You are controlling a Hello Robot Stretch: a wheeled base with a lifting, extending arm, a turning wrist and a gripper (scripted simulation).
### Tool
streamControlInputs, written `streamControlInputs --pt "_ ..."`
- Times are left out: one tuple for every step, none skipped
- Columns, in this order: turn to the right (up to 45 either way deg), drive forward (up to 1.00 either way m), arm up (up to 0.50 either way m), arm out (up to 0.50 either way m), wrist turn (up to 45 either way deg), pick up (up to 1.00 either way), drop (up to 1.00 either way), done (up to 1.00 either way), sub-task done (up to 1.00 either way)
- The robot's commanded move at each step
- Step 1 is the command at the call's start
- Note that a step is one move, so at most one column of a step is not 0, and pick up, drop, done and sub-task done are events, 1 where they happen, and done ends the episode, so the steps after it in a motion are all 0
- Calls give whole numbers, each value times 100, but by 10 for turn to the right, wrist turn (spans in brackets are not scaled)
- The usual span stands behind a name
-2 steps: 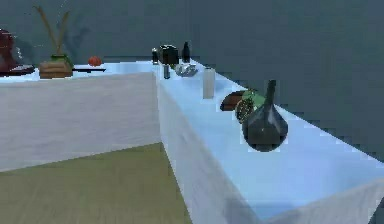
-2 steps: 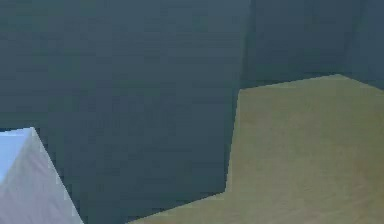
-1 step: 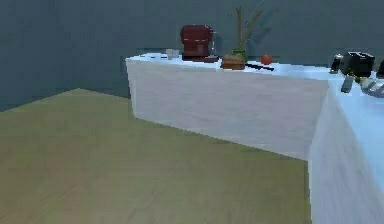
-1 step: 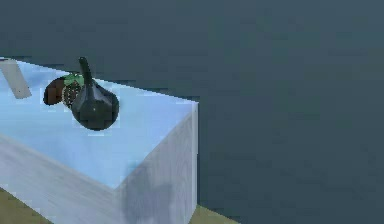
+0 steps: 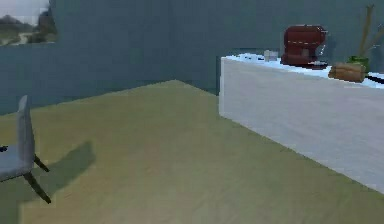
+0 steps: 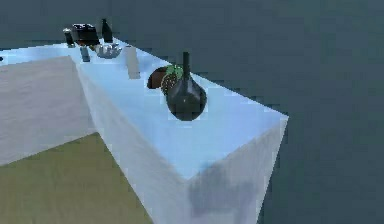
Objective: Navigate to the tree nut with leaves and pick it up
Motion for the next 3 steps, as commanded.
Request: streamControlInputs --pt "450 0 0 0 0 0 0 0 0" --pt "90 0 0 0 0 0 0 0 0" --pt "0 75 0 0 0 0 0 0 0"
